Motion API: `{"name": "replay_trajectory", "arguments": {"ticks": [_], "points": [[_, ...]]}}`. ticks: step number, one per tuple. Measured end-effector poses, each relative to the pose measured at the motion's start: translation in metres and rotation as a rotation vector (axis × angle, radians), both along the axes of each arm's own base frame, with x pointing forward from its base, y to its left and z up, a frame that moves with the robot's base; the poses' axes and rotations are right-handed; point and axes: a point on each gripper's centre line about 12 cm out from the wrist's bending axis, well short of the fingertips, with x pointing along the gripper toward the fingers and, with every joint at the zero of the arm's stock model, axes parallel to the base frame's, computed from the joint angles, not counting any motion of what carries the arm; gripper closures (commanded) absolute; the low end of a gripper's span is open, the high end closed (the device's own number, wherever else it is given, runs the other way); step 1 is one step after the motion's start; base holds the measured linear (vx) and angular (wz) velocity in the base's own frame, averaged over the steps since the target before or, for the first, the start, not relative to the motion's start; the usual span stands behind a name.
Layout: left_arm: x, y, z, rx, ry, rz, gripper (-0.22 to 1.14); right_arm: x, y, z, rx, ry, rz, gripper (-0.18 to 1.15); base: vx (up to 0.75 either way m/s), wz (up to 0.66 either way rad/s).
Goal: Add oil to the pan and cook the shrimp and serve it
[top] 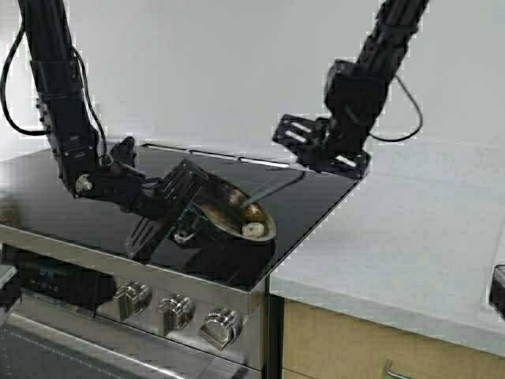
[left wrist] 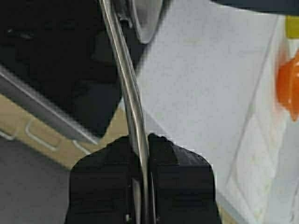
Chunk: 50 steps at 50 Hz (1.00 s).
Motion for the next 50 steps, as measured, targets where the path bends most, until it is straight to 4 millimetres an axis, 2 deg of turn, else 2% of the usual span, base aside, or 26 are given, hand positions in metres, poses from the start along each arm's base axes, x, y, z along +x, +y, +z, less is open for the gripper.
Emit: {"name": "replay_trajectory", "arguments": {"ticks": [5,14,19,29,34,50], "points": [[0.0,0.0,0.0,0.001,0.0,-0.005,0.89,0.0,0.019,0.0,-0.08,-0.04,0.06,0.89,0.0,0.0],[-0.001,-0.001,0.0,-0.003,0.007,-0.008,0.89,-0.005,0.061,-0.001,-0.399,-0.134,0.192,0.89,0.0,0.0],[-0.001,-0.001,0.0,-0.004,0.008,-0.009,0.89,-0.009,0.074,-0.001,-0.481,-0.145,0.196,0.9,0.0,0.0],[-0.001,-0.001,0.0,-0.005,0.009,-0.008,0.89,-0.019,0.076,-0.008,-0.504,-0.134,0.198,0.89,0.0,0.0],[-0.002,-0.001,0.0,-0.004,0.009,-0.013,0.89,-0.03,0.068,-0.017,-0.518,-0.101,0.199,0.9,0.0,0.0],[-0.003,-0.004,0.0,-0.006,0.011,-0.017,0.89,-0.065,0.059,-0.02,-0.542,-0.008,0.251,0.9,0.0,0.0]]}}
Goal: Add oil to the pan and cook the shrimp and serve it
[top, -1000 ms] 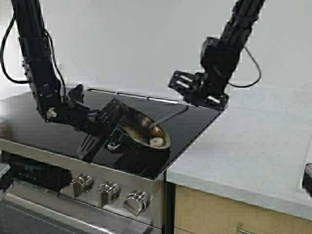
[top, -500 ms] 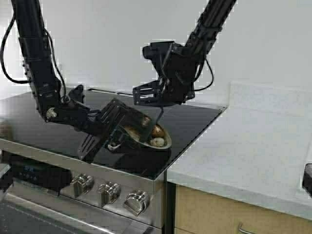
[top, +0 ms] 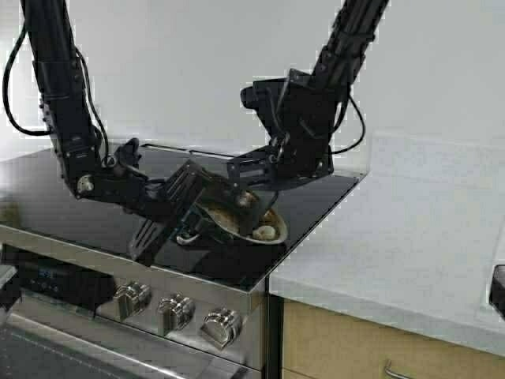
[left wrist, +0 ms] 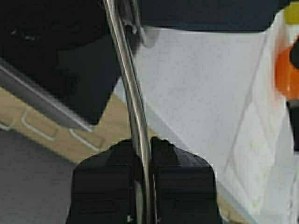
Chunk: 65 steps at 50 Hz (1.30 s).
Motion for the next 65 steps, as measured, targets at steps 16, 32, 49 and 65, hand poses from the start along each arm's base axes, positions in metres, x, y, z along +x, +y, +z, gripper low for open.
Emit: {"name": "replay_trajectory", "arguments": {"ticks": [16,32,49,65], "points": [[0.001,0.001,0.0,-0.001,0.001,0.009,0.89,-0.013,0.001,-0.009,-0.007,0.117,0.032,0.9,0.0,0.0],[0.001,0.0,0.001,-0.006,-0.003,0.008,0.89,0.004,0.007,0.013,0.067,0.041,-0.058,0.9,0.0,0.0],[0.002,0.0,0.002,-0.015,-0.006,0.01,0.89,0.04,-0.028,0.026,0.099,0.017,-0.197,0.9,0.0,0.0],[0.002,0.001,0.002,-0.023,-0.008,0.014,0.89,0.057,-0.048,0.032,0.115,-0.016,-0.265,0.9,0.0,0.0]]}}
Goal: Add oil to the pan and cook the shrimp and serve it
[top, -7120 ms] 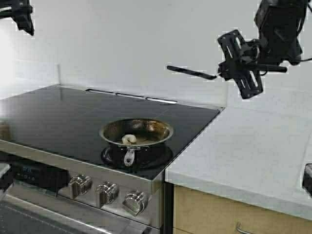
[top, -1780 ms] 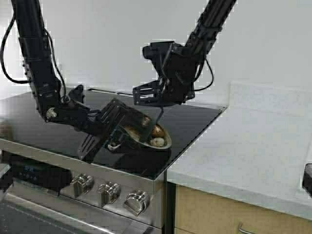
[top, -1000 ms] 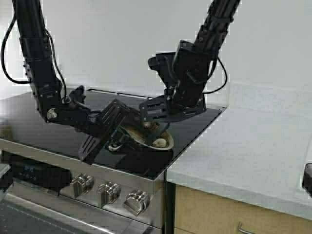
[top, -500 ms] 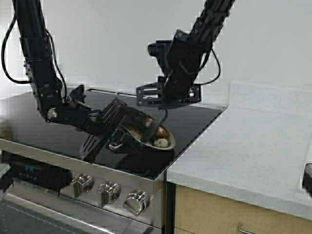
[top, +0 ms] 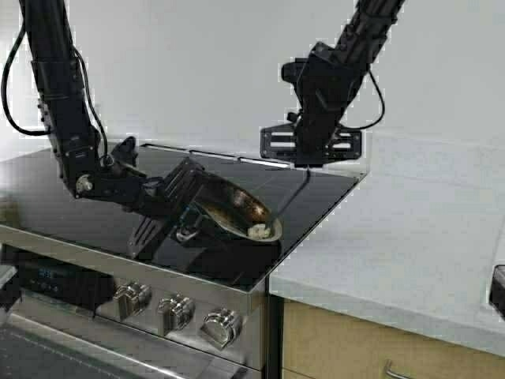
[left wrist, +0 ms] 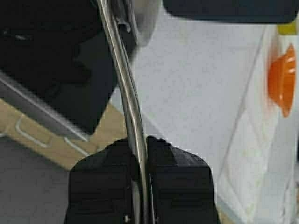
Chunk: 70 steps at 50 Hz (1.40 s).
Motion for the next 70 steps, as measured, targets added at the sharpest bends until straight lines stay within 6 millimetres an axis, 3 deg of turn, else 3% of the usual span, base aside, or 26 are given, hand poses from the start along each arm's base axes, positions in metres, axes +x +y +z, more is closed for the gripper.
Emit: {"name": "replay_trajectory", "arguments": {"ticks": [11,22,29,53,63,70], "points": [[0.0,0.0,0.0,0.0,0.0,0.0,0.89,0.02,0.0,0.015,0.007,-0.055,-0.019,0.9,0.0,0.0],[0.001,0.0,0.0,-0.004,-0.001,0.0,0.89,0.027,-0.007,0.002,-0.016,-0.042,-0.033,0.9,0.0,0.0],[0.001,0.0,0.001,-0.01,0.0,0.002,0.89,0.023,-0.006,-0.017,-0.034,-0.003,-0.025,0.9,0.0,0.0],[-0.001,-0.003,0.002,-0.038,0.009,-0.003,0.89,-0.005,-0.003,-0.055,-0.029,0.076,-0.013,0.9,0.0,0.0],[0.0,-0.001,0.003,-0.041,0.013,0.001,0.89,-0.02,0.01,-0.071,-0.022,0.103,0.009,0.9,0.0,0.0],[-0.002,0.0,0.0,-0.048,0.037,0.003,0.89,-0.019,0.021,-0.074,0.057,0.096,-0.011,0.9,0.0,0.0]]}}
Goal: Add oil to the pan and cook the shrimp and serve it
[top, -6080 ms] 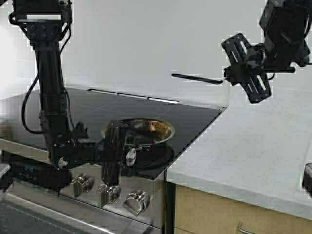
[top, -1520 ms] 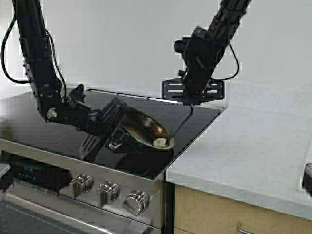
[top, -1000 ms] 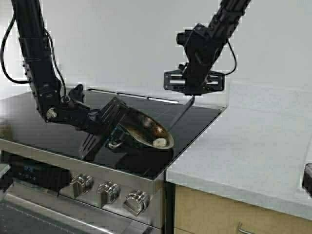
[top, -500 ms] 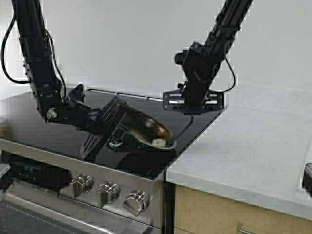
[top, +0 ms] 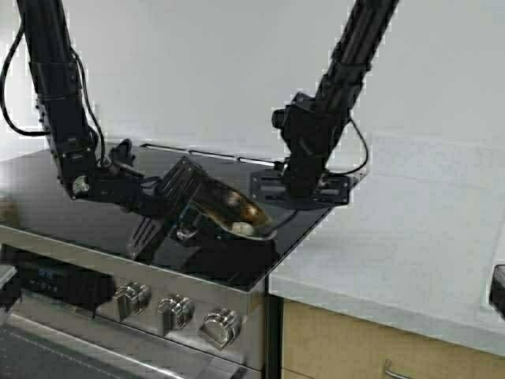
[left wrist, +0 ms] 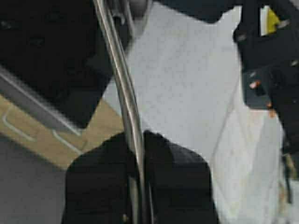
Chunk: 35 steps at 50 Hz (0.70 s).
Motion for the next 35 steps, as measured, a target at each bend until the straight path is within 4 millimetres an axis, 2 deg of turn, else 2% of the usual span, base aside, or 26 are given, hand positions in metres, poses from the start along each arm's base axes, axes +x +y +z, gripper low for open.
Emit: {"name": "replay_trajectory", "arguments": {"ticks": [12,35], "points": [[-0.005,0.0,-0.005,0.007,0.034,-0.031,0.88,0.001,0.007,-0.01,0.191,0.025,-0.054,0.9,0.0,0.0],[-0.005,-0.007,-0.006,0.016,0.096,-0.11,0.88,0.004,0.018,-0.01,0.277,0.015,-0.009,0.9,0.0,0.0]]}}
